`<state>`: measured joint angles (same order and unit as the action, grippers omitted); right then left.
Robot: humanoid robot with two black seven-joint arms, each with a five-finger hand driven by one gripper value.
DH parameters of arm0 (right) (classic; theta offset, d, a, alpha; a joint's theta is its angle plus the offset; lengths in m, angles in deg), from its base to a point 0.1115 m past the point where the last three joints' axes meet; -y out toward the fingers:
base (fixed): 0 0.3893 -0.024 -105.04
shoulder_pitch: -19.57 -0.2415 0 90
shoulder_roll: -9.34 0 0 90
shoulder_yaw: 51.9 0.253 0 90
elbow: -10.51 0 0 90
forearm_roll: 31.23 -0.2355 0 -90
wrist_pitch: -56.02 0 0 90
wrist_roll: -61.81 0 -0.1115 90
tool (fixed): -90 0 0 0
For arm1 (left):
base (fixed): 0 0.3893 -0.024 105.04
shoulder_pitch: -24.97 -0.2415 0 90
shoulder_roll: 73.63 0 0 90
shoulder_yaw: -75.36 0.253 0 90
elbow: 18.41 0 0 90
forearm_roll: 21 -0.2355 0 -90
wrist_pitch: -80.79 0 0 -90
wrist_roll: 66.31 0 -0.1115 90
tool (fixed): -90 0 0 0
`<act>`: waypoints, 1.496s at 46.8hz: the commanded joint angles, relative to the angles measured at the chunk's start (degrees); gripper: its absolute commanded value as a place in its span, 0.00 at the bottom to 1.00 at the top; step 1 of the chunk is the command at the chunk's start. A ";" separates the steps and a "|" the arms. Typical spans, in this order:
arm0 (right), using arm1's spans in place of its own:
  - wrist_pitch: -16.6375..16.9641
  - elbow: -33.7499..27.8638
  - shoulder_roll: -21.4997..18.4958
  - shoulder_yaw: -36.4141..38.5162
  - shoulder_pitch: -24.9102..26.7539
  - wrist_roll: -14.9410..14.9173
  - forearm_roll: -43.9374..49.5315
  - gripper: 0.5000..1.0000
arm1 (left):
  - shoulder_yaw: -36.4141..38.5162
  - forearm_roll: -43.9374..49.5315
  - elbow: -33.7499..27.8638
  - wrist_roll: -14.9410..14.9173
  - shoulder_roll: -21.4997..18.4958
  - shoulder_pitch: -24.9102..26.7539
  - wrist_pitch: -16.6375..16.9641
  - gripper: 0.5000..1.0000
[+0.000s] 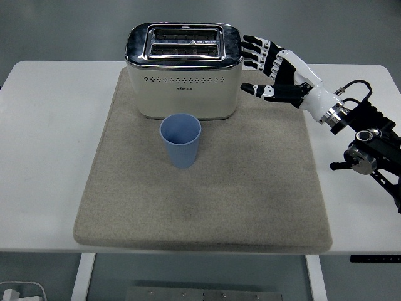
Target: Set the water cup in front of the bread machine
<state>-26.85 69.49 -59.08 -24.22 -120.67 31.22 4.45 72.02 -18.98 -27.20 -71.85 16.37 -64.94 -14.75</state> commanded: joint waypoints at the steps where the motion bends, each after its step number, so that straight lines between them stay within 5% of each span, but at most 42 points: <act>1: 0.07 -0.01 0.13 0.27 -0.13 0.00 -0.27 0.85 | 0.00 0.00 0.00 0.00 0.00 0.00 0.00 1.00; 11: 0.16 -1.94 -1.02 3.25 -0.21 1.22 -6.49 0.85 | 0.00 0.00 0.00 0.00 0.00 0.00 0.00 1.00; 21: 0.87 -5.37 -2.42 3.34 -3.29 24.06 -27.67 0.85 | 0.00 0.00 0.00 0.00 0.00 0.00 0.00 1.00; 26: 0.78 -8.97 -3.03 3.25 -5.75 30.75 -34.18 0.85 | 0.00 0.00 0.00 0.00 0.00 0.00 0.00 1.00; 29: 0.43 -10.90 -5.14 3.34 -6.45 32.34 -37.09 0.86 | 0.00 0.00 0.00 0.00 0.00 0.00 0.00 1.00; 45: -6.08 -14.60 -12.26 3.52 -9.09 30.68 -38.32 0.85 | 0.00 0.00 0.00 0.00 0.00 0.00 0.00 1.00; 70: -6.25 -18.11 -14.20 11.08 -7.77 29.36 -38.59 0.85 | 0.00 0.00 0.00 0.00 0.00 0.00 0.00 1.00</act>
<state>-33.20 51.33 -73.41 -13.13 -128.46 60.58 -34.13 72.03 -18.98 -27.20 -71.84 16.37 -64.94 -14.74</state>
